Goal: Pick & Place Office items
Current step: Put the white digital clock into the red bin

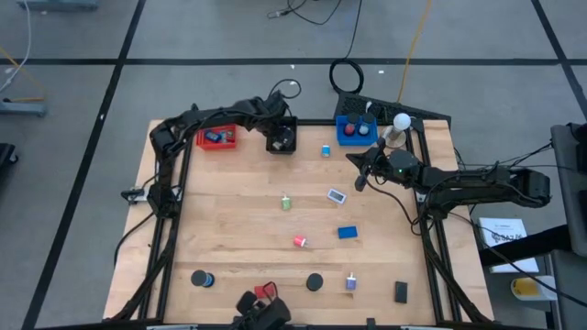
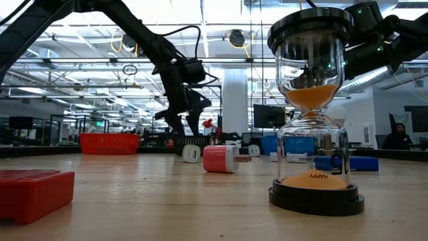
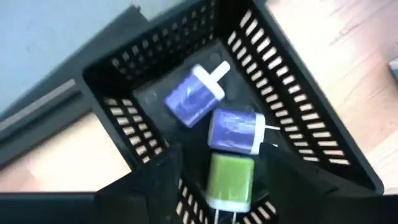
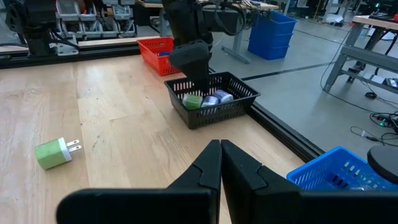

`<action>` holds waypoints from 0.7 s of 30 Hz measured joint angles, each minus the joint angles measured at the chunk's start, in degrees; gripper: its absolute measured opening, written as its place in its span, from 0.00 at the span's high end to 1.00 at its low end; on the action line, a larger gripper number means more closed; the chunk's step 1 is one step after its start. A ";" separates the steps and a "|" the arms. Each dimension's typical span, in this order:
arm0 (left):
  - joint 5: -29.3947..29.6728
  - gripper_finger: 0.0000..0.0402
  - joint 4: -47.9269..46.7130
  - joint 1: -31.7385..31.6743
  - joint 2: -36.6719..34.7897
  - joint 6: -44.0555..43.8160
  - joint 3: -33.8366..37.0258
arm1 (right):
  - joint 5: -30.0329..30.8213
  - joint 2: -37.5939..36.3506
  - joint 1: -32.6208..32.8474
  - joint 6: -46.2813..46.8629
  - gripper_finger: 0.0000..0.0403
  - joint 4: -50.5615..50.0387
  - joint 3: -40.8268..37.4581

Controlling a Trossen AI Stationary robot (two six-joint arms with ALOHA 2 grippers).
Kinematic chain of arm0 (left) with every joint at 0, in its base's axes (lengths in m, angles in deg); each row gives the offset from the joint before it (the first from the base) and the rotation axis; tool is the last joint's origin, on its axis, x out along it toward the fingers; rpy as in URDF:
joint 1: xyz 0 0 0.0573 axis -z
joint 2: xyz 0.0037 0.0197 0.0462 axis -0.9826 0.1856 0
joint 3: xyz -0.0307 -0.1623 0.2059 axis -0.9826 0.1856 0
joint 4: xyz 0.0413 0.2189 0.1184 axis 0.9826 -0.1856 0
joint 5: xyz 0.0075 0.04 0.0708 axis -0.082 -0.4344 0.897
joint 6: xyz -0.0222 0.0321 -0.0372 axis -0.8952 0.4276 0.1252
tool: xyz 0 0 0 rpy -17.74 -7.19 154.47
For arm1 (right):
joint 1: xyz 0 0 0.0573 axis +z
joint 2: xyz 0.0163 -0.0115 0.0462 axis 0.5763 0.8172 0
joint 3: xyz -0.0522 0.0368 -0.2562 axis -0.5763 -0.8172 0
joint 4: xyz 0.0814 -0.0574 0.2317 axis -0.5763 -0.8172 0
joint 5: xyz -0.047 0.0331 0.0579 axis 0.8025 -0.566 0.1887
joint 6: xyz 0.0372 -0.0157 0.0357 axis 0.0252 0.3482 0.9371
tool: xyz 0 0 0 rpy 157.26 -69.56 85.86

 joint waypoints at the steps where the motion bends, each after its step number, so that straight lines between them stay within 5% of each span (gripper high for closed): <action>1: 0.34 0.47 -0.12 0.00 -0.50 0.80 0.00 | 0.02 0.00 -0.01 -0.02 0.99 -0.01 0.00; 8: 10.78 0.70 -1.23 3.39 -5.35 12.02 2.65 | 0.06 -0.02 -0.02 -0.29 0.99 -1.39 0.00; 12: 13.23 0.87 7.50 6.13 -10.35 13.50 10.91 | 0.11 -0.02 -0.02 -0.80 0.99 -2.44 0.00; 16: 10.27 0.98 22.27 7.85 -17.72 16.63 22.81 | 0.11 -0.02 -0.01 -1.10 0.99 -2.49 0.00; 21: 3.63 0.93 33.84 10.21 -26.72 14.70 34.71 | 0.01 -0.02 -0.02 -1.09 0.99 -2.33 0.00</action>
